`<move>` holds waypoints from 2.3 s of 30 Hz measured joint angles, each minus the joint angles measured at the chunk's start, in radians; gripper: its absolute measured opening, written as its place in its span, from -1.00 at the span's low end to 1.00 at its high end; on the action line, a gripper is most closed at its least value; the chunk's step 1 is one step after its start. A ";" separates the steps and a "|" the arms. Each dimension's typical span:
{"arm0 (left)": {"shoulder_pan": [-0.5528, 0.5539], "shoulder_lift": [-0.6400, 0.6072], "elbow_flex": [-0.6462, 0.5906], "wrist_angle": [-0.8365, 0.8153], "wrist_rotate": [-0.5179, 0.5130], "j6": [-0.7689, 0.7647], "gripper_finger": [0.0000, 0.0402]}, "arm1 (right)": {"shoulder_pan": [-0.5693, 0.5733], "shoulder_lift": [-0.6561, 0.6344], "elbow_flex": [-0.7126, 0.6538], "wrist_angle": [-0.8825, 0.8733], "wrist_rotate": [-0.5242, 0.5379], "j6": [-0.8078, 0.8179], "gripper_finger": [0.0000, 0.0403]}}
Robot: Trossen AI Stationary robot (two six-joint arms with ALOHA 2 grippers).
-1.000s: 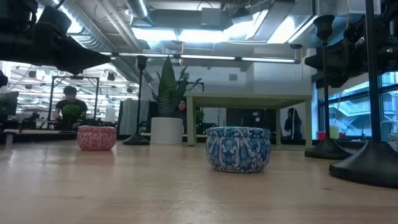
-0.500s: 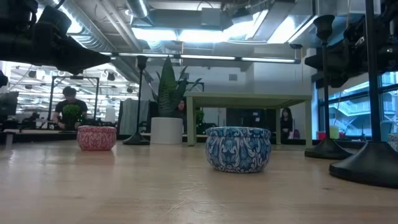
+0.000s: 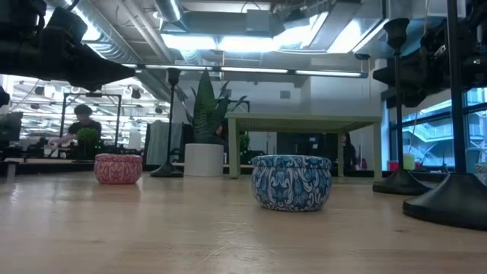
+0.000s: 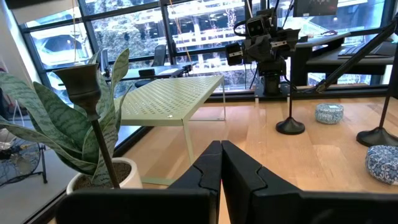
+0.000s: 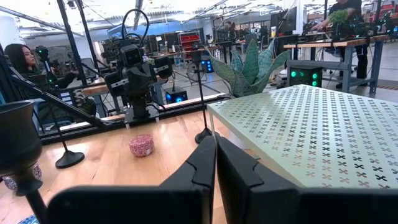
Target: Pick & Place candle stick holders
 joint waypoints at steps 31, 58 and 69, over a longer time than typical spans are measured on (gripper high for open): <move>0.000 0.000 0.000 0.000 0.000 0.000 -0.98 | 0.000 0.000 0.000 0.000 -0.002 0.055 -0.91; 0.000 0.002 0.000 0.288 -0.148 0.224 -0.98 | 0.000 0.001 0.000 0.503 0.072 -0.217 -0.88; 0.000 0.005 0.000 0.366 -0.108 0.223 -0.97 | -0.002 0.043 0.001 0.488 0.114 -0.226 -0.36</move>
